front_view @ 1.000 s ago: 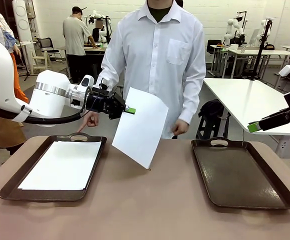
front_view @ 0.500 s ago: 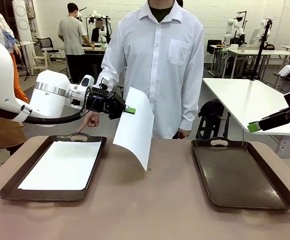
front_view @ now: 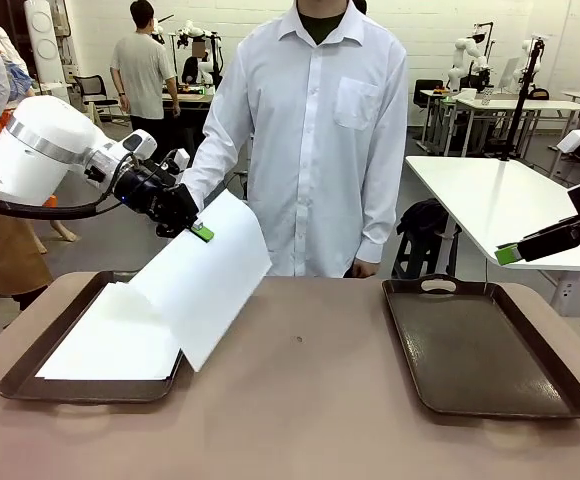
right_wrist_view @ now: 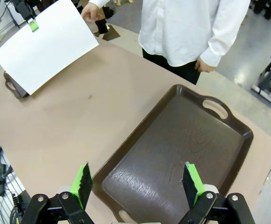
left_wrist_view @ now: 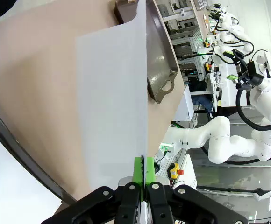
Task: Sort the A4 documents.
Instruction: Place the A4 Paper in the designated Handle tray.
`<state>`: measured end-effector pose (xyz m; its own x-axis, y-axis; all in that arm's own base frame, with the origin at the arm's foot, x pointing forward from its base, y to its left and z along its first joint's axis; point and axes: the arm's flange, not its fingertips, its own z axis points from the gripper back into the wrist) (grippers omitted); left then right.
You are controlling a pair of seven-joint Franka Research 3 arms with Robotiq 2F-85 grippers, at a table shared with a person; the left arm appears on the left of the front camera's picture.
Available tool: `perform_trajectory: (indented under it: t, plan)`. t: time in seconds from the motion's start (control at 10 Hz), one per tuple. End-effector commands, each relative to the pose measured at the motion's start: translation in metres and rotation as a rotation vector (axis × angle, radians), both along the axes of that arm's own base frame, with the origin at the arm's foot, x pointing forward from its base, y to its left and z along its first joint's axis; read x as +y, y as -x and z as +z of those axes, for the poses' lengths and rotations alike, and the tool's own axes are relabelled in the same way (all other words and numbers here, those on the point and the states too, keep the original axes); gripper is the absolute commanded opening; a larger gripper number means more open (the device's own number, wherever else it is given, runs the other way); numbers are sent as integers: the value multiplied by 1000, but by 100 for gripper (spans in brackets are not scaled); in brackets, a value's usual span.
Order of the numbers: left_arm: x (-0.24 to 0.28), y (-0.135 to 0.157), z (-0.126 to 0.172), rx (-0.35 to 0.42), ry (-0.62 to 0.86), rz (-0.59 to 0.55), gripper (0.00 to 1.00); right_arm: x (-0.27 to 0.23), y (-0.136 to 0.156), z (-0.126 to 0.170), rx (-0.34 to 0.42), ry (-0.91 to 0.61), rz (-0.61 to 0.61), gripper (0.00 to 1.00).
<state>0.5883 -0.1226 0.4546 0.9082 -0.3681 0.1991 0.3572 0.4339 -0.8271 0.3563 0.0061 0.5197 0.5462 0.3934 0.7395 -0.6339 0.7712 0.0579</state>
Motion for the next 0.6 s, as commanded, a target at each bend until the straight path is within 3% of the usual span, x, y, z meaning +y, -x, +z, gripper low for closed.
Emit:
perform_trajectory:
  t: [0.0, 0.1, 0.5]
  plan:
    - [16, -5, 10, 17, -60, 21, 1, 0, 0, -1, 2, -1, 2, 100]
    - [65, -2, 12, 94, -124, 102, 1, 0, 0, -1, 2, -1, 2, 100]
    - [109, -5, 8, 109, -142, 194, 1, 0, 0, -1, 2, -1, 2, 100]
